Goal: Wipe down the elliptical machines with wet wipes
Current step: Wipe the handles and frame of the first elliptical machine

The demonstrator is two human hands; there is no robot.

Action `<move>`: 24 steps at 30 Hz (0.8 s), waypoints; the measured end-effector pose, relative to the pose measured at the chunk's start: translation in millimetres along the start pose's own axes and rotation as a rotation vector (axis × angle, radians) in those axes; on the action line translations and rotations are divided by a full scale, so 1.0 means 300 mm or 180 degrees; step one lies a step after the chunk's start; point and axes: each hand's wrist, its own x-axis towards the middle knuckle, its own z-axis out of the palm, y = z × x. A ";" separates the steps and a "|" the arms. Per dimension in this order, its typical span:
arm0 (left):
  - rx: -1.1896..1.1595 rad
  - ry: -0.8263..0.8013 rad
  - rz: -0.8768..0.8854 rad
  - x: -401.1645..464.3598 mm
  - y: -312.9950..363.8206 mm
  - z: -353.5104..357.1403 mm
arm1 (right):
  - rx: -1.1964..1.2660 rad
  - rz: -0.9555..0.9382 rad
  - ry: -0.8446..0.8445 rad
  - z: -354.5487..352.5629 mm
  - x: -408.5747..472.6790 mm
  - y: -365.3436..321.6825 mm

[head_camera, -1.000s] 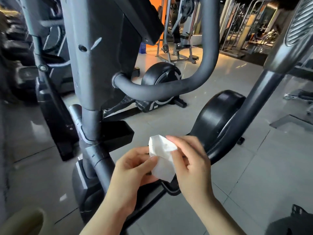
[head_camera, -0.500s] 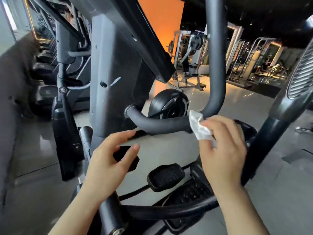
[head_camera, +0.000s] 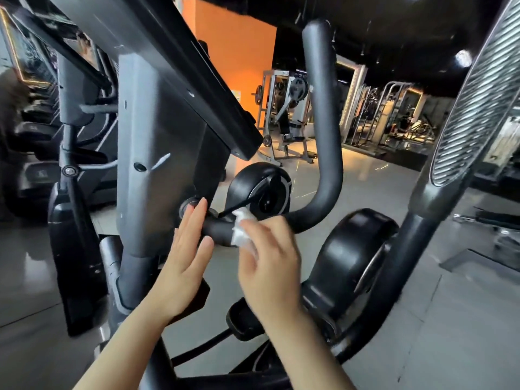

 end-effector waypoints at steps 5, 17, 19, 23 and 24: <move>0.0116 0.0601 0.0044 -0.044 0.014 -0.081 | 0.0130 -0.0417 -0.0219 -0.003 0.022 -0.062; 0.3520 0.1540 0.1744 0.139 -0.271 -0.169 | -0.0761 0.0490 -0.0212 -0.054 0.089 0.090; 0.3513 0.1659 0.1828 0.148 -0.287 -0.164 | -0.0697 0.0437 -0.0285 -0.016 0.097 0.044; 0.3284 0.1751 0.1921 0.146 -0.301 -0.167 | -0.0710 0.0277 -0.0466 0.043 0.098 -0.042; 0.3170 0.1784 0.1895 0.145 -0.302 -0.167 | -0.0710 0.0154 -0.0588 0.053 0.101 -0.068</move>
